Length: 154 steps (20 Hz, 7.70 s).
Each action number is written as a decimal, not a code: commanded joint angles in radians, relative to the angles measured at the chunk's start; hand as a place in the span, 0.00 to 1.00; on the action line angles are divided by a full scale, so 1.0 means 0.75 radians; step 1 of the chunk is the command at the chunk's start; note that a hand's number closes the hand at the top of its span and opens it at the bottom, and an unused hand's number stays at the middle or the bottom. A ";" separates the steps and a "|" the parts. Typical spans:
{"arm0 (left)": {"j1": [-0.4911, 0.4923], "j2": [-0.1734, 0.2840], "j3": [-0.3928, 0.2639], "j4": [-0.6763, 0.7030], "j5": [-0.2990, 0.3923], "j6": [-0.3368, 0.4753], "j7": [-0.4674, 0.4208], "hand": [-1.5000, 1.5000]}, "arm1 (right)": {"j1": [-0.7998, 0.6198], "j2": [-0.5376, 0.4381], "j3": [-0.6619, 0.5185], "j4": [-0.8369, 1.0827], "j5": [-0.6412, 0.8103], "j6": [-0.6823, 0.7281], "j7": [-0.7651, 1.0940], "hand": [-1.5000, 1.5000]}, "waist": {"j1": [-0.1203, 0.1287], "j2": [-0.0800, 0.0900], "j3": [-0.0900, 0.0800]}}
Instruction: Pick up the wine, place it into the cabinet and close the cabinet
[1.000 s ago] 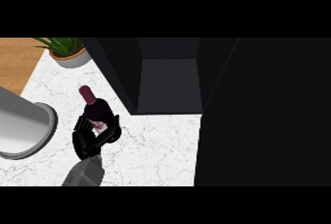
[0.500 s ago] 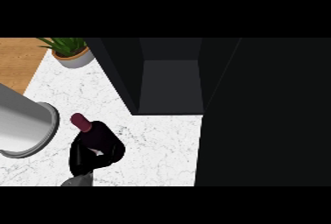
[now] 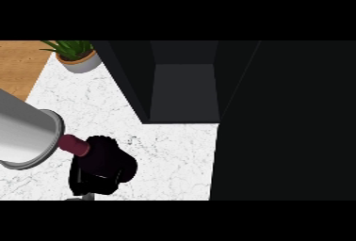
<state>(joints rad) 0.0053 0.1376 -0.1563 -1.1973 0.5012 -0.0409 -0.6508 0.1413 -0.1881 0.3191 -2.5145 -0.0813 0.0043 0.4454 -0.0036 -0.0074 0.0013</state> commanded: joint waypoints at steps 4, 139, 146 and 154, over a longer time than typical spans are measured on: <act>0.088 -0.033 -0.153 -0.444 -0.078 0.185 0.234 1.00 | 0.049 -0.023 -0.085 -0.210 -0.169 0.026 0.075 0.00 | 0.005 0.002 0.001; -0.931 -0.105 -0.347 0.336 0.137 0.709 0.193 0.00 | 0.193 0.145 -0.068 -0.167 -0.097 0.192 -0.015 0.00 | 0.042 -0.011 -0.002; -0.624 -0.102 -0.506 -0.073 0.074 0.847 0.284 0.00 | 0.178 0.132 0.002 -0.230 -0.058 0.178 0.040 0.00 | 0.027 -0.008 -0.002; -0.386 0.000 -0.596 -0.474 -0.005 0.922 0.352 0.00 | 0.231 0.082 -0.033 -0.325 -0.102 0.181 0.072 0.00 | 0.001 -0.003 -0.001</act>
<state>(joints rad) -0.3442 0.1214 -0.5633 -1.4228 0.5289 0.6048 -0.4251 0.2410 -0.0923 0.3077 -2.5136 -0.0979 0.1413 0.4102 0.0063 -0.0096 0.0000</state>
